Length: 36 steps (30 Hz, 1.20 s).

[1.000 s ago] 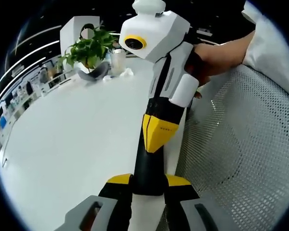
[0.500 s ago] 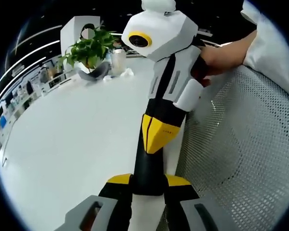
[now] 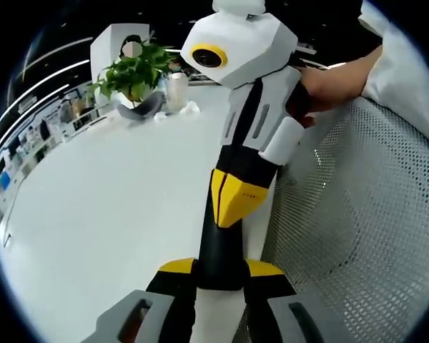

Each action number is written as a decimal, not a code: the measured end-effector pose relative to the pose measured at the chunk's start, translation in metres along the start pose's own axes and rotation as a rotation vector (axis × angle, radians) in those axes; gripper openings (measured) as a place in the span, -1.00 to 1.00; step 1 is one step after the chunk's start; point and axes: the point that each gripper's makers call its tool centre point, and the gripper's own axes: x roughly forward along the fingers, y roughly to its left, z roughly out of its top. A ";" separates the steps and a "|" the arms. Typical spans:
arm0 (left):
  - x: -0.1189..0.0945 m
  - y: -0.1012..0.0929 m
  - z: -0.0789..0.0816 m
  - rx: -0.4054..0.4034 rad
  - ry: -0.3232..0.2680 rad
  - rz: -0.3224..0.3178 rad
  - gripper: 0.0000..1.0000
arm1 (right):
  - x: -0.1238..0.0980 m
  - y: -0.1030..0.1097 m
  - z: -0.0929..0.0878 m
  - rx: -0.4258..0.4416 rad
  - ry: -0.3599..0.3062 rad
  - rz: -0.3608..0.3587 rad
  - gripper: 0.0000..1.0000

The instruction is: Press the specified remote control buttons in sequence, fully releasing each button before pressing the next.

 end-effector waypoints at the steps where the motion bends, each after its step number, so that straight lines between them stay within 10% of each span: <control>1: 0.000 0.000 0.000 0.000 0.000 0.000 -0.51 | 0.000 0.000 0.000 0.007 -0.001 0.003 -1.00; 36: 0.001 0.000 0.002 -0.001 -0.013 0.004 -0.51 | -0.002 0.008 0.003 -0.001 -0.010 0.019 -1.00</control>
